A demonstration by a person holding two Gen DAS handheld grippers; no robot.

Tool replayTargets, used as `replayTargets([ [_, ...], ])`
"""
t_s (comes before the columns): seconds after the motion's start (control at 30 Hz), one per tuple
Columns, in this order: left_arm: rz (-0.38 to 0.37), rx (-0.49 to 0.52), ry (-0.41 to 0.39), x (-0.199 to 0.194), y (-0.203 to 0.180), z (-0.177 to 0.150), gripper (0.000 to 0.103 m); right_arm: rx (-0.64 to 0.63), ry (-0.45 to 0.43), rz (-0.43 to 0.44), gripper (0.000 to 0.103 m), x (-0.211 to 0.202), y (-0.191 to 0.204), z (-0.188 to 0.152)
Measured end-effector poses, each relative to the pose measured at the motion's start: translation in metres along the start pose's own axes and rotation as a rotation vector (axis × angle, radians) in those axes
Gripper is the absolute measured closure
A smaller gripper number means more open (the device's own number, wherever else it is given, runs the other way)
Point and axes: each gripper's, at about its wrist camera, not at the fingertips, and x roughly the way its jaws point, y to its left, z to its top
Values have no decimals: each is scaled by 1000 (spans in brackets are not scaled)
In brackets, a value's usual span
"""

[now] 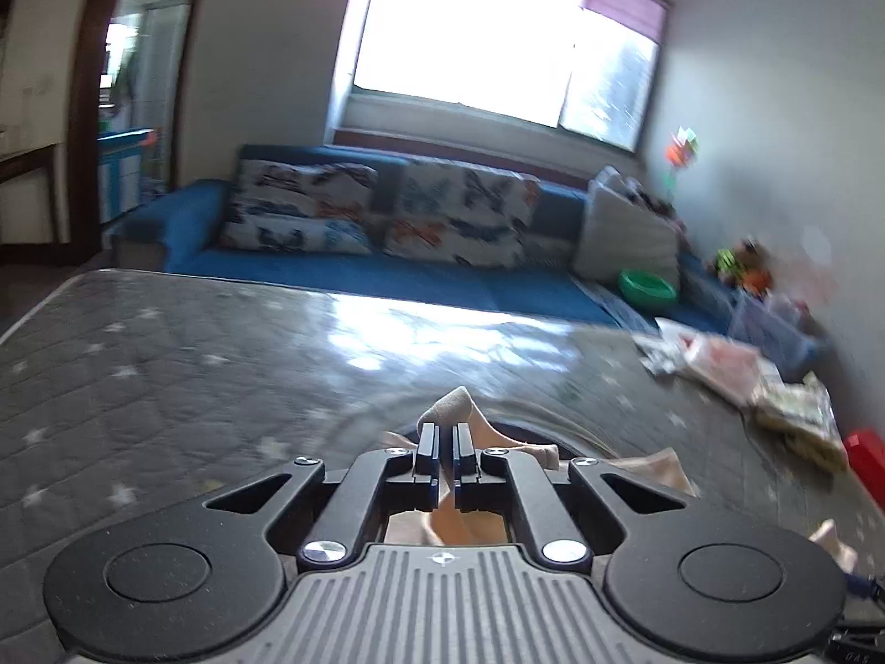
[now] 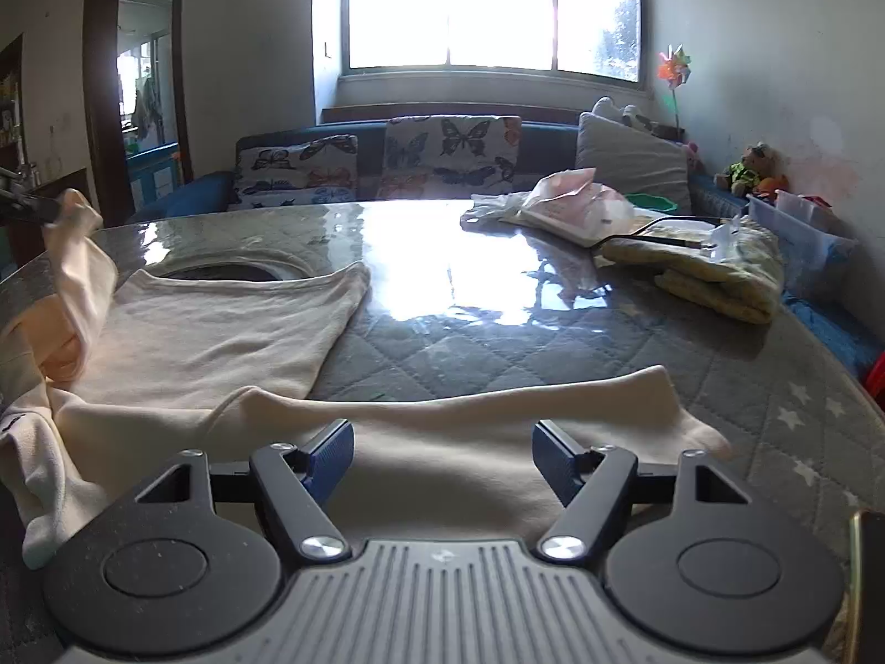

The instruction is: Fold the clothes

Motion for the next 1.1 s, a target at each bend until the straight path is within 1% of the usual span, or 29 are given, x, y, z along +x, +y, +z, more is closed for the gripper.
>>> replayTargets([
  [0.13,97,-83,-56,-33,42,-2,98,-32,-6,11,26,2,11,5],
  [0.17,120,-107,-63,-40,52,-3,99,-40,-8,14,24,3,14,6],
  [0.3,216,-183,-80,-67,83,-15,99,-70,-15,24,23,4,19,10],
  [0.57,432,-403,37,-92,133,-45,98,-131,-28,56,22,0,37,16],
  [0.67,486,-495,71,-100,150,-61,98,-161,-38,79,22,-3,47,20],
  [0.8,556,-562,102,-103,166,-72,98,-213,-57,129,21,-11,63,24],
  [0.9,588,-590,106,-106,172,-75,98,-237,-58,177,21,-14,75,26],
  [0.97,605,-587,108,-107,175,-75,98,-243,-45,247,21,-17,84,28],
  [1.03,575,-564,122,-107,174,-77,95,-252,-30,305,22,-19,92,28],
  [1.1,503,-506,142,-104,168,-79,83,-278,-12,372,23,-22,102,26],
])
